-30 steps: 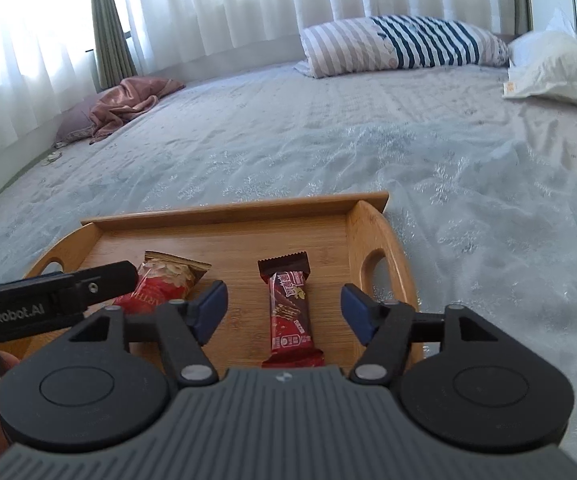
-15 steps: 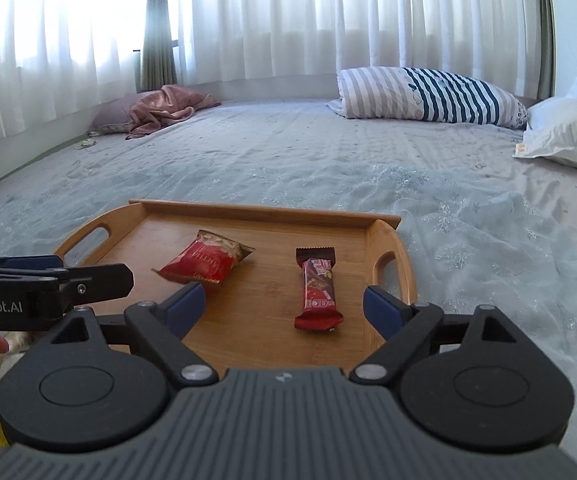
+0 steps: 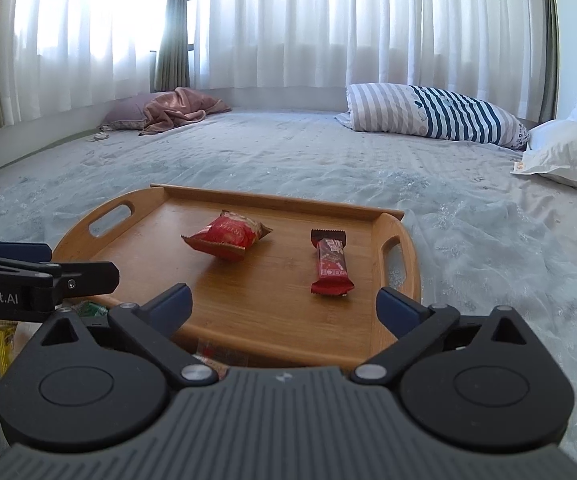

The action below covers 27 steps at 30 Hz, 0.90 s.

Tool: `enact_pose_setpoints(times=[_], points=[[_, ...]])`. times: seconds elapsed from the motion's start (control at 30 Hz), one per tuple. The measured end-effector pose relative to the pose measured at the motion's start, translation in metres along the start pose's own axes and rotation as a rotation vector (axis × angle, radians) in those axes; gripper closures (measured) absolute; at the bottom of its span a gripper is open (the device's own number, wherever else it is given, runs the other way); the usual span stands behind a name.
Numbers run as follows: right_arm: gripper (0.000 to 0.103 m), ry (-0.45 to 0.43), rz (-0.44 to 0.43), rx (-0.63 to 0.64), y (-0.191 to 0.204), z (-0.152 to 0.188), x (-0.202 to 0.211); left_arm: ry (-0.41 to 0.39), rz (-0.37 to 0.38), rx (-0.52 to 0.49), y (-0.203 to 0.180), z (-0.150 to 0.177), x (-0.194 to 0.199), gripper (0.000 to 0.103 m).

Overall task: Organize snacks
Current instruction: 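Move both grippers back to the snack pile in front of the tray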

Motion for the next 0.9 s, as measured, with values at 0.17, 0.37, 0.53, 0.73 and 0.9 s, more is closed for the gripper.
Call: enact_pose_setpoints(times=[0.17, 0.37, 0.53, 0.73, 0.9], points=[[0.000, 0.002, -0.005, -0.022, 0.002, 0.011, 0.005, 0.010, 0.002, 0.036, 0.006, 0.012, 0.004, 0.001], [0.000, -0.004, 0.025, -0.023, -0.002, 0.021, 0.013, -0.019, -0.016, 0.038, 0.013, 0.019, 0.012, 0.001], [0.000, 0.003, 0.041, -0.026, -0.004, 0.030, 0.019, -0.042, -0.021, 0.047, 0.021, 0.025, 0.019, 0.001], [0.000, 0.023, 0.050, -0.052, -0.008, 0.043, 0.020, -0.064, -0.028, 0.006, 0.023, 0.036, 0.028, 0.001], [0.000, 0.029, 0.041, -0.062, -0.008, 0.049, 0.022, -0.053, -0.038, -0.010, 0.024, 0.048, 0.033, 0.002]])
Point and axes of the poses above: each gripper's, at about its wrist camera, not at the fingertips, and x roughly against the way its jaws point, y to its left, z to its underside, the point moved 10 cm from there along -x, roughly the way its jaws point
